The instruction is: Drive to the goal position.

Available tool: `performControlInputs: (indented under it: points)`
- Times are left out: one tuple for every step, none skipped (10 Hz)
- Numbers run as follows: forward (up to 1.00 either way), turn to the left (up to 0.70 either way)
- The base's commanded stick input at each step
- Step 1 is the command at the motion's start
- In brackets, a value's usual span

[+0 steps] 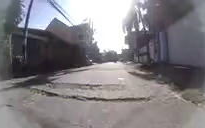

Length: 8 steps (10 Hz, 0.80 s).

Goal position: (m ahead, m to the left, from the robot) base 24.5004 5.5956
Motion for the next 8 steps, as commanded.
performControlInputs:
  points:
    - [0.7, -0.35]
    - [0.7, -0.35]
    - [0.7, -0.35]
    - [0.7, -0.35]
    - [0.7, -0.35]
    - [0.7, -0.35]
    - [0.7, -0.25]
    - [0.7, -0.12]
